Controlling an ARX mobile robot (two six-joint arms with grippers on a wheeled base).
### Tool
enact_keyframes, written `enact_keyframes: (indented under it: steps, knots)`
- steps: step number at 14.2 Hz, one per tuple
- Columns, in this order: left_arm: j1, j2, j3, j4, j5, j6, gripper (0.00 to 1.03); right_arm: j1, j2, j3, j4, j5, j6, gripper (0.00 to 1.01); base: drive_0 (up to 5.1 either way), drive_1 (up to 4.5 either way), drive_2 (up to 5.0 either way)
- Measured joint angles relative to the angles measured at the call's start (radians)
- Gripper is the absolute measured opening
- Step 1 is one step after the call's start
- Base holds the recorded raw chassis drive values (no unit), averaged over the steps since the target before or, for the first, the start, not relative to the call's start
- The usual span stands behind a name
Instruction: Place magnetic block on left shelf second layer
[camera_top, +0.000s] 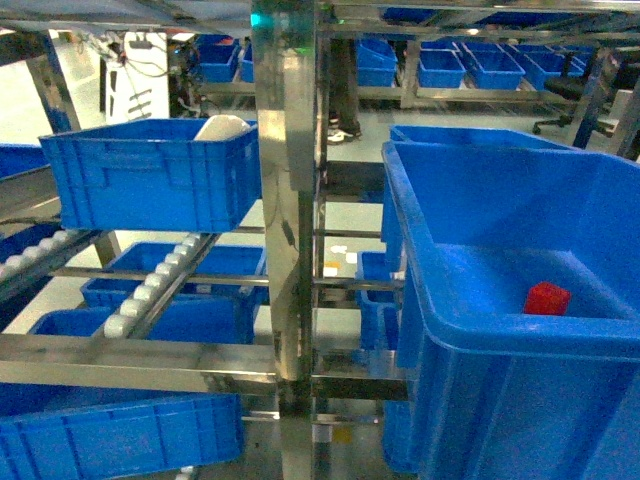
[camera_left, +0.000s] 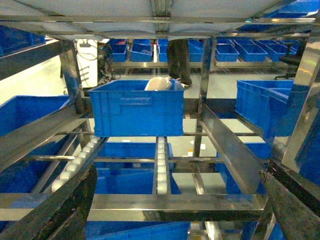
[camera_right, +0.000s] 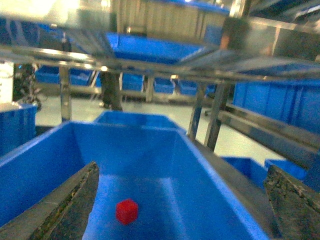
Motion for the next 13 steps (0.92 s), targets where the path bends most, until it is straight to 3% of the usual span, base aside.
enact_keyframes:
  steps: [1,2,3,4,5,6,7,8,11,13]
  knots:
    - [0.000,0.000,0.000,0.000,0.001,0.000,0.98,-0.033,-0.221,0.000,-0.160,-0.017,-0.011,0.98,0.0,0.00,0.0]
    - [0.000,0.000,0.000,-0.001,0.001,0.000,0.98,-0.048,-0.358,-0.001,-0.212,-0.038,-0.017,0.98,0.0,0.00,0.0]
    - [0.000,0.000,0.000,-0.001,0.002,0.000,0.98,-0.053,-0.365,-0.002,-0.222,-0.066,-0.015,0.98,0.0,0.00,0.0]
    - [0.000,0.000,0.000,0.000,0.002,0.000,0.98,-0.060,-0.334,-0.001,-0.296,-0.077,0.000,0.98,0.0,0.00,0.0]
    - [0.000,0.000,0.000,-0.001,0.002,0.000,0.98,-0.060,-0.325,-0.001,-0.290,-0.079,0.011,0.98,0.0,0.00,0.0]
    - [0.000,0.000,0.000,-0.001,0.002,0.000,0.98,-0.048,-0.355,0.006,-0.341,-0.101,0.038,0.94,0.0,0.00,0.0]
    - [0.000,0.000,0.000,-0.001,0.001,0.000,0.98,-0.016,-0.409,0.013,-0.507,-0.147,0.069,0.82,0.0,0.00,0.0]
    - [0.000,0.000,0.000,0.000,0.002,0.000,0.98,-0.007,-0.423,0.013,-0.560,-0.159,0.087,0.69,0.0,0.00,0.0]
    - [0.000,0.000,0.000,0.000,0.002,0.000,0.98,-0.008,-0.482,0.014,-0.616,-0.156,0.101,0.29,0.0,0.00,0.0]
    - [0.000,0.000,0.000,-0.001,0.001,0.000,0.98,-0.008,-0.644,0.015,-0.805,-0.156,0.102,0.01,0.0,0.00,0.0]
